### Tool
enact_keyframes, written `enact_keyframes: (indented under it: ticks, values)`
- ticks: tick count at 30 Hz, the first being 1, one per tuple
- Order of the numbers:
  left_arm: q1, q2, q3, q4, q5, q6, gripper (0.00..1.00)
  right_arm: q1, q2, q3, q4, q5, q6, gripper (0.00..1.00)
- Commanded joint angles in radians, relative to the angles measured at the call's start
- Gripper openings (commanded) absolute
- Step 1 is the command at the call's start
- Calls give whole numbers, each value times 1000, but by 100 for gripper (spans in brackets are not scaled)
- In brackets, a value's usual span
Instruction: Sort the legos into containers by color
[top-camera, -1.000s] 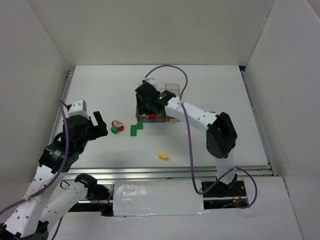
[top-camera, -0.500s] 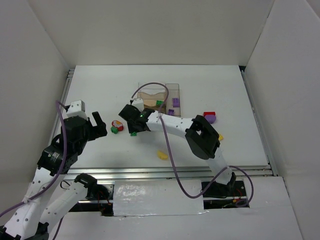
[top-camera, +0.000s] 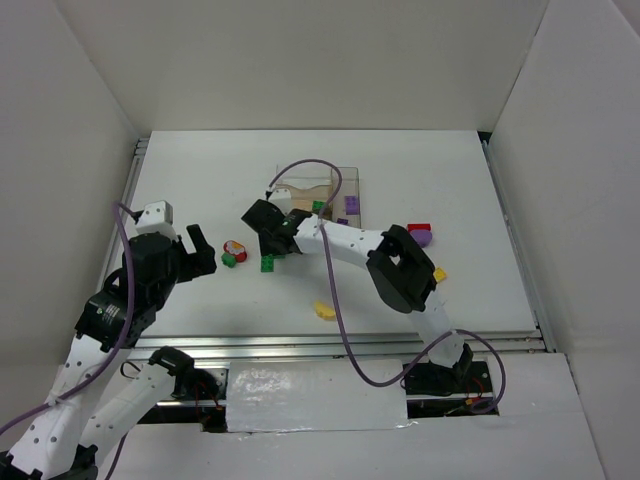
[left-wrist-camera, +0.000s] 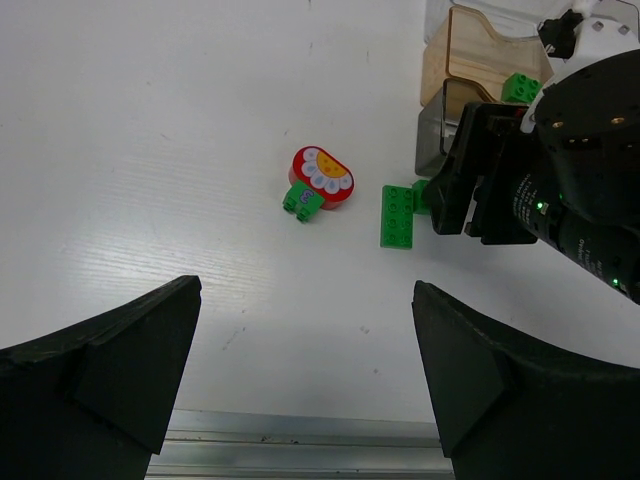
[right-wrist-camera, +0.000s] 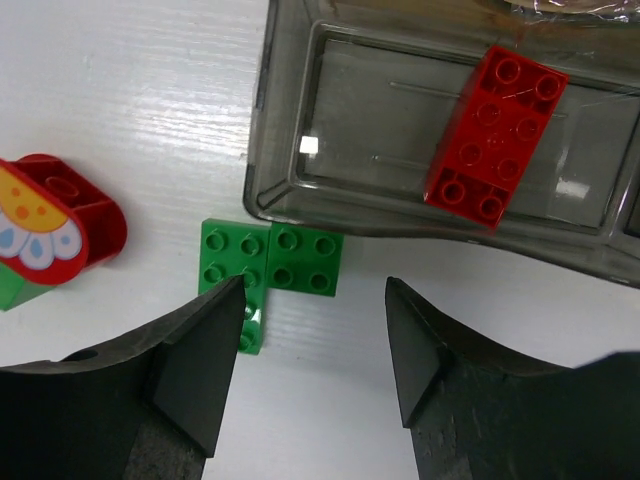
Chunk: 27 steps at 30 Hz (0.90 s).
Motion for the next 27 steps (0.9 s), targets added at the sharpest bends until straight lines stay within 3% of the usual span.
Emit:
enact_keyframes:
  ticks: [1, 10, 21, 27]
  values:
    - [7, -13, -5, 49, 12, 28, 99, -6, 36, 35, 37, 12, 18, 65]
    - [5, -13, -5, 51, 15, 31, 100, -17, 76, 52, 52, -16, 14, 59]
    - [7, -14, -5, 52, 18, 31, 100, -29, 45, -17, 74, -48, 15, 28]
    - [7, -18, -3, 51, 13, 30, 100, 0, -102, -123, 83, -68, 18, 23]
